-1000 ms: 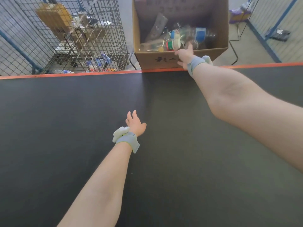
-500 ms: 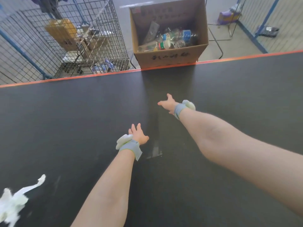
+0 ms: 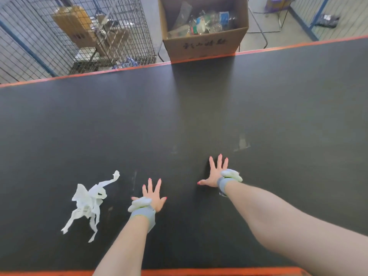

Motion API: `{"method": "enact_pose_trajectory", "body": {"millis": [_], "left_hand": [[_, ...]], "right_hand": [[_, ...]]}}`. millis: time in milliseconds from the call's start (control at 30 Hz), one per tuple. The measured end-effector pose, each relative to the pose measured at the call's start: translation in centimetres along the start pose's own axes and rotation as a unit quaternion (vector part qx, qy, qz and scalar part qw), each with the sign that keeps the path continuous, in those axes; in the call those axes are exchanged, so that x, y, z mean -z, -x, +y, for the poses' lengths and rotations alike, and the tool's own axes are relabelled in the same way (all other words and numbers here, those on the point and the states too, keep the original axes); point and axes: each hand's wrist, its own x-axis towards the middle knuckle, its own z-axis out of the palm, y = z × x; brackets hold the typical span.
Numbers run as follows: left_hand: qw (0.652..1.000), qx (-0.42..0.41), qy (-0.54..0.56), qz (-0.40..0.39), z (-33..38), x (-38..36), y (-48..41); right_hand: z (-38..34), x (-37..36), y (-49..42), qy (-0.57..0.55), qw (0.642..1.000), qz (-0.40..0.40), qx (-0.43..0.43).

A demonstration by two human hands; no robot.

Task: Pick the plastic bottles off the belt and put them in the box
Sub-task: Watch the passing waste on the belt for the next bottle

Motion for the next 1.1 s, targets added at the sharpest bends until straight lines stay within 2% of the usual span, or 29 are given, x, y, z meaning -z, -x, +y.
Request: {"method": "enact_pose_trajectory", "body": {"millis": [67, 133, 200, 267, 367, 433, 500, 600, 667, 733, 800, 867, 967, 1100], "left_hand": [[0.999, -0.047, -0.002, 0.02, -0.7, -0.5, 0.1], [0.994, -0.055, -0.054, 0.083, -1.3, -0.6, 0.6], [0.988, -0.003, -0.078, 0.136, -2.1, -1.0, 1.6], [0.984, 0.069, -0.057, 0.154, -3.4, -1.7, 2.9], [0.986, 0.132, 0.029, 0.097, -6.1, -2.9, 2.4], [0.992, 0.107, 0.045, 0.053, -6.9, -3.4, 1.9], [0.997, 0.039, 0.026, 0.06, -6.5, -3.6, 1.5], [0.989, -0.047, 0.08, 0.111, -4.4, -2.9, 1.3], [0.966, -0.06, 0.191, 0.164, -2.7, -1.8, 1.6], [0.946, -0.077, 0.245, 0.197, -1.3, -0.9, 1.7], [0.961, -0.094, 0.193, 0.177, -0.6, -0.4, 2.3], [0.981, -0.068, 0.119, 0.14, -0.4, -0.4, 2.6], [0.991, -0.043, 0.082, 0.094, -0.9, -1.1, 2.9], [0.998, -0.032, 0.034, 0.042, -1.8, -2.1, 2.9]], "right_hand": [[0.4, 0.1, 0.7, -0.016, 0.999, 0.031, 0.004], [-0.2, -0.1, 1.2, -0.02, 0.998, 0.038, 0.05], [-1.4, -0.9, 2.0, -0.02, 0.994, 0.028, 0.105], [-2.9, -1.7, 2.8, -0.027, 0.989, 0.016, 0.145], [-5.0, -1.7, 4.0, -0.027, 0.982, 0.016, 0.185], [-6.1, -2.0, 4.8, -0.03, 0.978, 0.01, 0.204], [-6.7, -2.6, 5.2, -0.036, 0.975, -0.004, 0.22], [-7.4, -3.0, 6.0, -0.044, 0.97, -0.016, 0.24], [-7.7, -3.0, 6.4, -0.038, 0.968, -0.013, 0.25], [-7.8, -2.8, 6.5, -0.032, 0.968, 0.001, 0.251], [-7.6, -2.5, 6.6, -0.023, 0.969, 0.022, 0.243], [-7.3, -2.1, 6.5, -0.015, 0.974, 0.036, 0.224], [-6.6, -2.0, 6.0, -0.016, 0.98, 0.029, 0.198], [-5.3, -2.8, 5.7, 0.101, 0.982, 0.011, 0.156]]}}
